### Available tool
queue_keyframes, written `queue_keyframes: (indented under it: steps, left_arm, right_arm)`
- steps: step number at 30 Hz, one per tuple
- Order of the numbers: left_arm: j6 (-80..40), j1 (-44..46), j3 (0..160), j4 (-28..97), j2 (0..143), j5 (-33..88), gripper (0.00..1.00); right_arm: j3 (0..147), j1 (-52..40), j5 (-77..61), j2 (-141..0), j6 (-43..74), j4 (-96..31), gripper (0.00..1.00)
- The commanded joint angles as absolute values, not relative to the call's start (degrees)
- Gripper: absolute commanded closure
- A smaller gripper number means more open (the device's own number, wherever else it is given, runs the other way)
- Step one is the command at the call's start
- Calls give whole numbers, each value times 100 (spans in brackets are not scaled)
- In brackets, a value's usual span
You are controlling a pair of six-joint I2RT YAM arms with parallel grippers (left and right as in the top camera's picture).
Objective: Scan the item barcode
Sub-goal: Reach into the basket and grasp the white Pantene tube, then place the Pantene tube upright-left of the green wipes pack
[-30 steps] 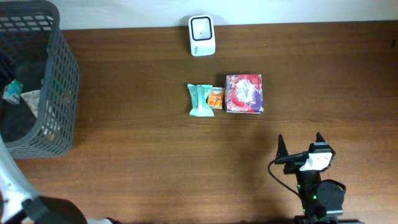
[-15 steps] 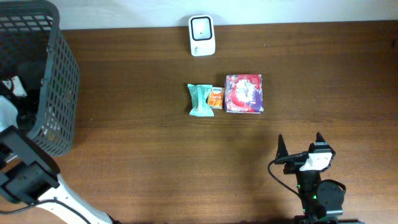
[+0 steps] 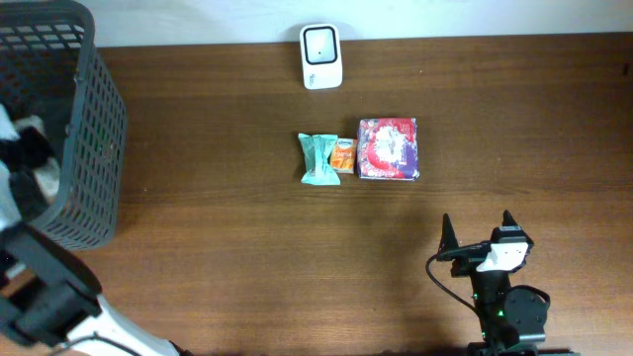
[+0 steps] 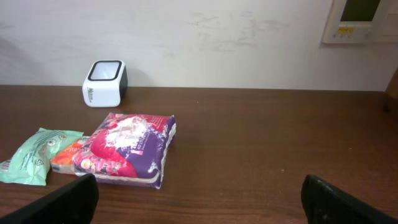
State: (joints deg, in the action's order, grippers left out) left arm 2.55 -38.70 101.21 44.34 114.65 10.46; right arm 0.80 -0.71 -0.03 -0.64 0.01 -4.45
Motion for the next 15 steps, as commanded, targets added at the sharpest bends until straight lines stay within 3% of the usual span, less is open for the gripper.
queue_keyframes:
  steps: [1, 3, 5, 9, 14, 15]
  left_arm:
    - [110, -3879, 10628, 4145, 9998, 1111, 96]
    - [-412, -3874, 10630, 3872, 9393, 1278, 93]
    - [-1041, -3872, 10630, 3645, 9004, 2196, 94]
    - [-3249, -3520, 10624, 3520, 8849, 3527, 97]
    - [-3240, -1767, 10613, 3542, 8921, 3793, 91]
    - [-2751, -1146, 10610, 3573, 9041, 3782, 91]
  right_arm:
    - [32, -32, 27, -32, 23, -460, 1]
    - [32, -32, 27, -32, 23, -460, 1]
    - [32, -32, 27, -32, 23, -460, 1]
    - [32, -32, 27, -32, 23, -460, 1]
    - [32, -32, 25, -32, 23, -460, 1]
    - [32, -32, 25, -32, 23, -460, 2]
